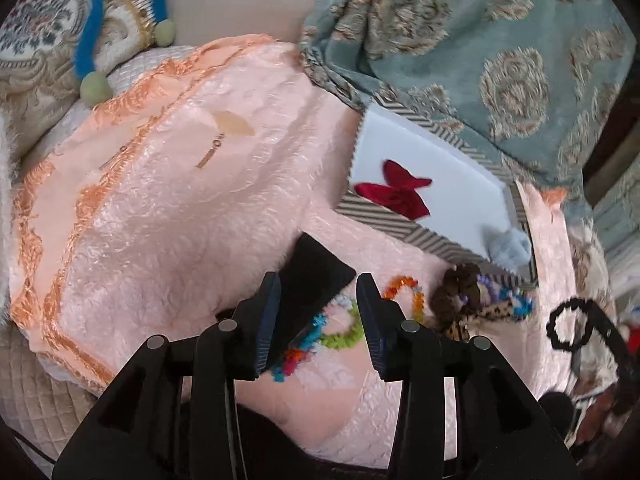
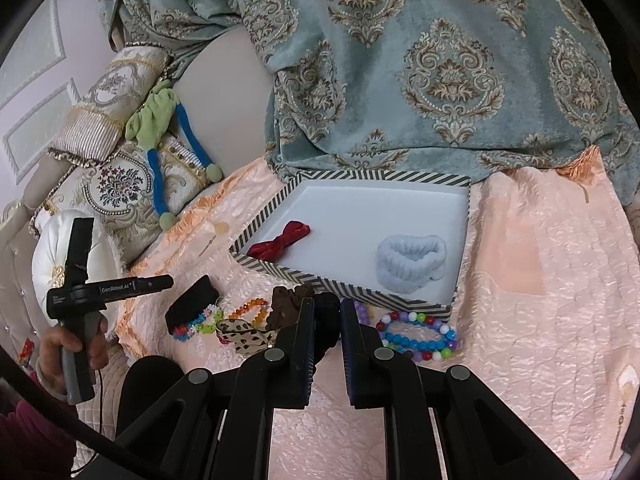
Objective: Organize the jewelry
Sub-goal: 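Lift the hair ties with the left tool and carry them toward the tray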
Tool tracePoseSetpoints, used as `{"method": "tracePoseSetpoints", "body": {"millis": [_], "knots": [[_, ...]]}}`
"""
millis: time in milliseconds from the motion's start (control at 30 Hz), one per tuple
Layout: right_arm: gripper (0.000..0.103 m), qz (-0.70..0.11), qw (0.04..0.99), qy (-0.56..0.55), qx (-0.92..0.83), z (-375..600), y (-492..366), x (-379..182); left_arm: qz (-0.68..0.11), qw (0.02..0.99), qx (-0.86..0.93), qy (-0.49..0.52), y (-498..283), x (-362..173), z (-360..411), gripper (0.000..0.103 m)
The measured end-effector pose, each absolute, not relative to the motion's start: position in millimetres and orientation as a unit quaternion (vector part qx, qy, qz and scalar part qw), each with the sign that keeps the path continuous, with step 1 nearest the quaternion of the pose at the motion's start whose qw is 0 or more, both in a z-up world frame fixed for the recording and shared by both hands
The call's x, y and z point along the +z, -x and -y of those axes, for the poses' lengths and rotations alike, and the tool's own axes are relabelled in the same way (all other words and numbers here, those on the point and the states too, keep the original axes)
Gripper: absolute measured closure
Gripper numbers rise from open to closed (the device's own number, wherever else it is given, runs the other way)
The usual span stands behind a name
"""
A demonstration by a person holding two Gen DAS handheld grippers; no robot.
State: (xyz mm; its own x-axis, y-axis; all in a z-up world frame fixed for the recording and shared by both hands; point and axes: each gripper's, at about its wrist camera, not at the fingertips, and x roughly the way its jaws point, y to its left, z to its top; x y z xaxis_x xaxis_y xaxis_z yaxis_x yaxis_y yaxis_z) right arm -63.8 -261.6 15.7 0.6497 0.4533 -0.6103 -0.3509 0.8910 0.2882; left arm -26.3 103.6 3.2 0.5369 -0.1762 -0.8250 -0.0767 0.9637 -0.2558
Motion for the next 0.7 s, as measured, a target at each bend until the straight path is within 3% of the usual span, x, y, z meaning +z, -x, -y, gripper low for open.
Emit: {"method": "tracePoseSetpoints", "body": {"millis": [467, 600, 633, 700], "knots": [[0.092, -0.355, 0.905, -0.075, 0.225, 264.3, 64.7, 14.2, -0.533, 0.846, 0.007, -0.02, 28.8, -60.8, -49.7, 0.064], [0.092, -0.355, 0.905, -0.075, 0.221, 268.4, 65.0, 14.9, -0.527, 0.85, 0.007, -0.013, 25.8, -69.8, -55.3, 0.063], [0.092, -0.354, 0.905, -0.077, 0.22, 269.3, 64.4, 14.9, -0.527, 0.85, 0.004, -0.013, 25.2, -70.2, -55.9, 0.064], [0.092, -0.352, 0.906, -0.081, 0.221, 269.9, 63.5, 15.9, -0.532, 0.847, -0.025, 0.007, 25.7, -67.9, -59.8, 0.091]]}}
